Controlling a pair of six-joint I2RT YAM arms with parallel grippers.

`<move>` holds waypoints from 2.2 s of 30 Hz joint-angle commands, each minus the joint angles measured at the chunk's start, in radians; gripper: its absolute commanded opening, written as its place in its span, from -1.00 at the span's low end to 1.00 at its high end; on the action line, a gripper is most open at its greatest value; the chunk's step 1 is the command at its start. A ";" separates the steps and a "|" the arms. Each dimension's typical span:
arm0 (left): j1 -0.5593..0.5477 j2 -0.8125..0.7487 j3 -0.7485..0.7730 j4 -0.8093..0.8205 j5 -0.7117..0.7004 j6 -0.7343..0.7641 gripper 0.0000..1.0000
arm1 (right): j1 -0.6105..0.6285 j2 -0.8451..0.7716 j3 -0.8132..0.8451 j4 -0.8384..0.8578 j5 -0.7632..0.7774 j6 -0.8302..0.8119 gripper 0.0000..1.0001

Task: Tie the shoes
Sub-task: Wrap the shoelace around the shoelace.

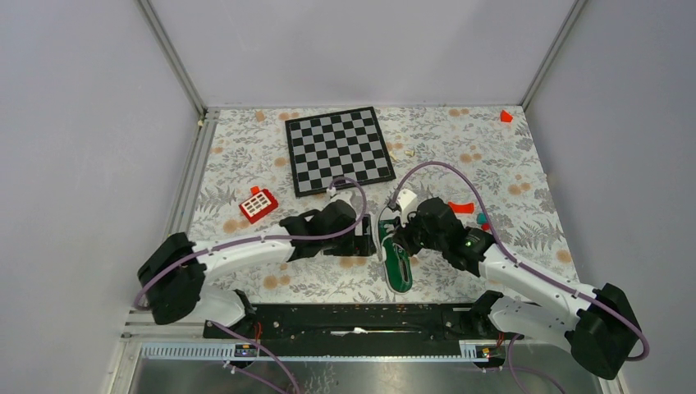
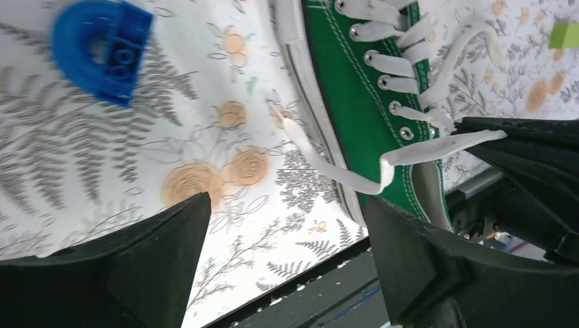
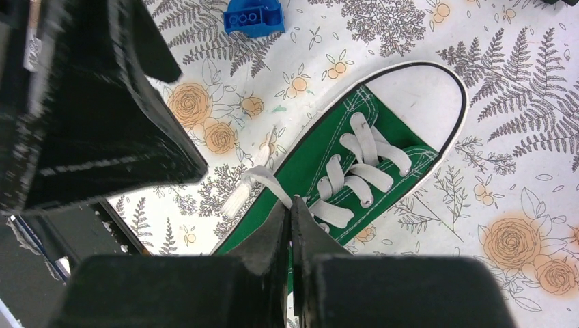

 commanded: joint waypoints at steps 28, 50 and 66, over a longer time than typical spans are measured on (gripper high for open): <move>-0.255 -0.077 -0.298 0.909 -0.298 0.467 0.56 | -0.056 0.024 0.109 -0.071 -0.066 0.196 -1.00; -0.272 0.128 -0.206 1.049 -0.303 0.488 0.50 | -0.080 0.049 0.169 -0.127 -0.078 0.255 -1.00; -0.285 -0.051 -0.323 0.929 -0.403 0.391 0.84 | -0.099 0.059 0.176 -0.128 -0.102 0.267 -1.00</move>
